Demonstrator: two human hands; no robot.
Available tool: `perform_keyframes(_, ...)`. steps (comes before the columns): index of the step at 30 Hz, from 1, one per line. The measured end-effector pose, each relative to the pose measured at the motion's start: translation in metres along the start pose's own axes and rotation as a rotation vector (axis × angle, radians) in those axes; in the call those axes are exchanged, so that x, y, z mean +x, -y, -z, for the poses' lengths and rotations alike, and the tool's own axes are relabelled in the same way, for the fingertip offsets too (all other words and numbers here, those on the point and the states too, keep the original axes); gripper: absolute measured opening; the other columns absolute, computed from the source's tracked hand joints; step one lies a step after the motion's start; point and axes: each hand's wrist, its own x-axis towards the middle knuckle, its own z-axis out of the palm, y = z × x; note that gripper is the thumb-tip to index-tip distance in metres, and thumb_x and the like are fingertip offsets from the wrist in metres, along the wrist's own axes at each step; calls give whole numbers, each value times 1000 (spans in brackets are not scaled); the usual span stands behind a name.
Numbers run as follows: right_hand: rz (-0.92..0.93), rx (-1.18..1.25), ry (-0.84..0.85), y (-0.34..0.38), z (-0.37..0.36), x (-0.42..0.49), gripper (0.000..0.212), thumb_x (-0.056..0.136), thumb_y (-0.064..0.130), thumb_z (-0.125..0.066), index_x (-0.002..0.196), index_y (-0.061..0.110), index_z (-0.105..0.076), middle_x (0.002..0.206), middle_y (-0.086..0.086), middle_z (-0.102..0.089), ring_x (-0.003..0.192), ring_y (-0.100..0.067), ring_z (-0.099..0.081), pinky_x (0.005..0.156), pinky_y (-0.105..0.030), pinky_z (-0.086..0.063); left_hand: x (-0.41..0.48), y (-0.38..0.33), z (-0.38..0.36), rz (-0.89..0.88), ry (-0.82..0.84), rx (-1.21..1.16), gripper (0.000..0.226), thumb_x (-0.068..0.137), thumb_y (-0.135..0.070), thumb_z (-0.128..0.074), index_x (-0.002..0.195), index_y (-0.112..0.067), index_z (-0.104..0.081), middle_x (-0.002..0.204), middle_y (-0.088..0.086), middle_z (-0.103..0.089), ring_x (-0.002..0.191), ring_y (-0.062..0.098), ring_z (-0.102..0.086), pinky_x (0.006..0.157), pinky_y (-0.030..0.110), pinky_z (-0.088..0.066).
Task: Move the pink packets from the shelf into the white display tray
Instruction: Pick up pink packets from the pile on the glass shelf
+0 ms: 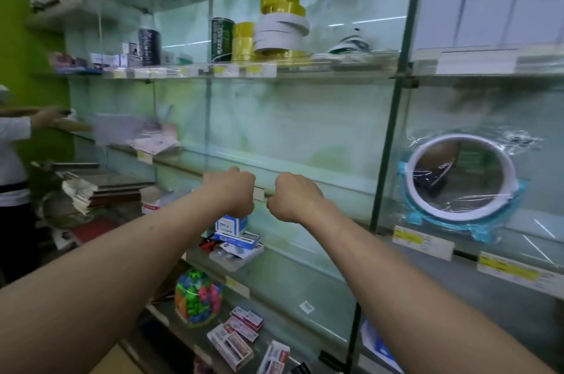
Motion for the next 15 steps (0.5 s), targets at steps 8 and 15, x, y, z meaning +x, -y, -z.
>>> perform_keyframes(8,55,16,-9,34,-32,86,30,91,16,-54,68,13,-35,89,-8,-50,87,-29,-46,67,-30,-34,60,58,-18,57,-5,47,49,92,-30,-51,139,-24,-39,139,5,-41,124,26,-47,100,43,-33)
perform_keyframes(15,71,61,-7,53,-52,174,30,89,12,-51,65,14,-32,70,-2,-38,81,-27,-44,48,-28,-26,140,108,-29,64,8,74,55,90,-29,-53,142,-22,-36,143,6,-40,129,26,-43,103,46,-34)
